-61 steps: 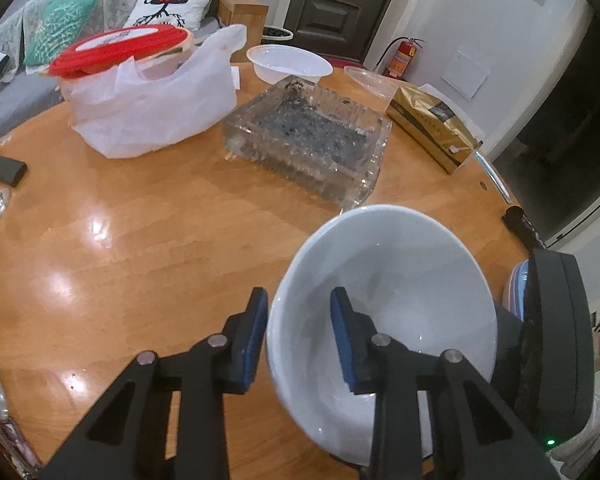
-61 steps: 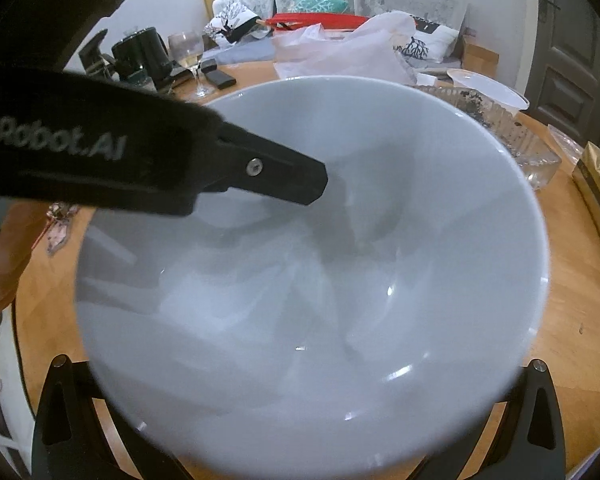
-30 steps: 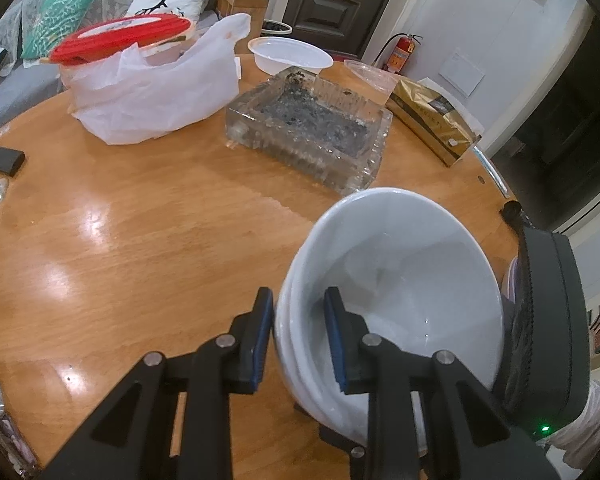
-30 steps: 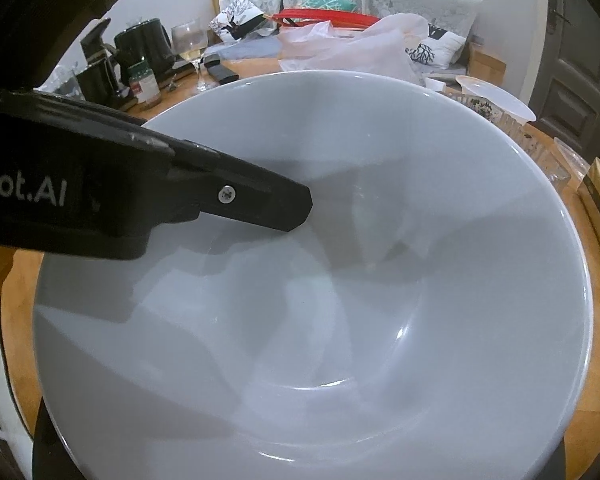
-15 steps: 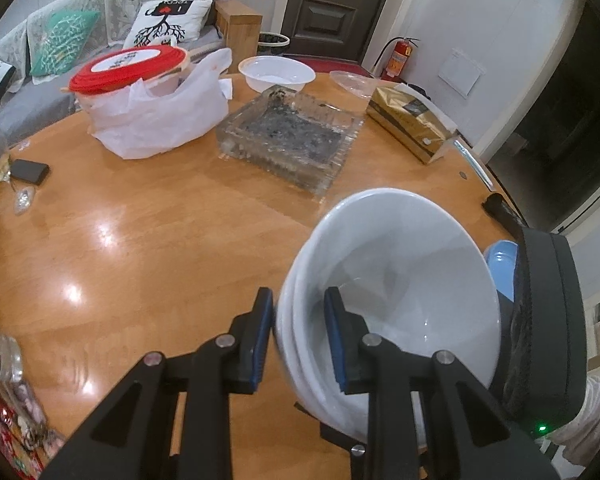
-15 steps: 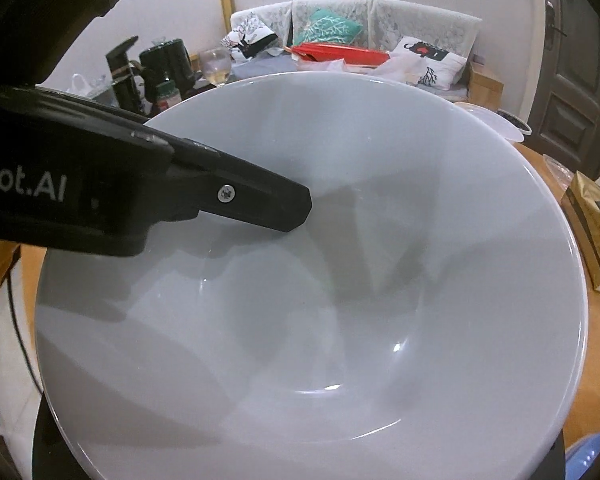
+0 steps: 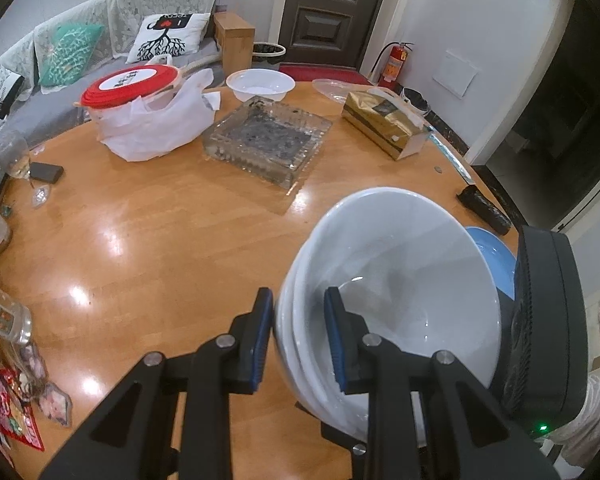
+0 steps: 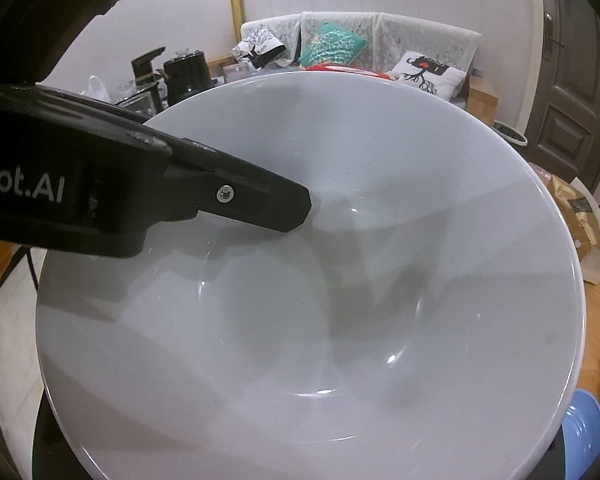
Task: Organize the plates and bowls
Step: 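Carry the stacked white bowls with the left tool over the blue plate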
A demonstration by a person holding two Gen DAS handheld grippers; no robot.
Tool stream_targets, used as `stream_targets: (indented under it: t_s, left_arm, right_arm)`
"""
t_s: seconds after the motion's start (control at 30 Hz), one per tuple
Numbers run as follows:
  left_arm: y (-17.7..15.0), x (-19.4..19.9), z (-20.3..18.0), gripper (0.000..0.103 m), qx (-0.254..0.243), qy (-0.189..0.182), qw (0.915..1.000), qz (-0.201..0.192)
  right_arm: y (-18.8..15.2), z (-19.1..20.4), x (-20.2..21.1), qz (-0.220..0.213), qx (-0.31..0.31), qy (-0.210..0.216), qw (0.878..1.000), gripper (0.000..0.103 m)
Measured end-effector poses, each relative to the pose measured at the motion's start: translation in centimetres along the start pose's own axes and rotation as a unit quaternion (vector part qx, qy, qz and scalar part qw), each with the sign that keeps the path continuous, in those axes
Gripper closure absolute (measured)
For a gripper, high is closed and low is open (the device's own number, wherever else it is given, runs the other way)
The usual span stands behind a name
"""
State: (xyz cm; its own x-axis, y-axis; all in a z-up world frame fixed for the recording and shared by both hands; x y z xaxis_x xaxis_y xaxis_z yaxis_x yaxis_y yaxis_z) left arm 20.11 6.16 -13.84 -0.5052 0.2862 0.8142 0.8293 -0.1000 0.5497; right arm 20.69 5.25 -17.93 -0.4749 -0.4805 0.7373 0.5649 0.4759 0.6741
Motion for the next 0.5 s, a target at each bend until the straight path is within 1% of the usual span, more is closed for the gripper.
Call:
stream_targets:
  t_s: [0.2,0.5]
  left_arm:
    - [-0.8,0.9,-2.0,0.081,-0.009,0.002,1.0,0.0]
    - [-1.5,1.4,-5.5,0.081,-0.023,-0.001,0.9997,0.0]
  right_arm:
    - [-1.0,0.0,1.8,-0.003,-0.002,-0.004,1.0,0.001]
    - [-2.6,-1.2,4.3,-0.007,-0.012,-0.013,1.0,0.001]
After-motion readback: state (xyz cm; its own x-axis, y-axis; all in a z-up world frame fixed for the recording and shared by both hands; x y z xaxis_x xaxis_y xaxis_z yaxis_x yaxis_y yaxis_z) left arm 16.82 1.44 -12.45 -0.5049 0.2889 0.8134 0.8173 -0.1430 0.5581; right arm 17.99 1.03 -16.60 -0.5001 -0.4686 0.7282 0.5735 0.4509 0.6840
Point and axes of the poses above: each gripper's, at about its wrist camera, not at the fingertips, and x roughly against the way its jaws point, z to its left, y to its top, the point moved 10 cm from there along -x, roughly the way its jaws point, and after that the axes turned 1 degree about -z, right-handed, at the moved point
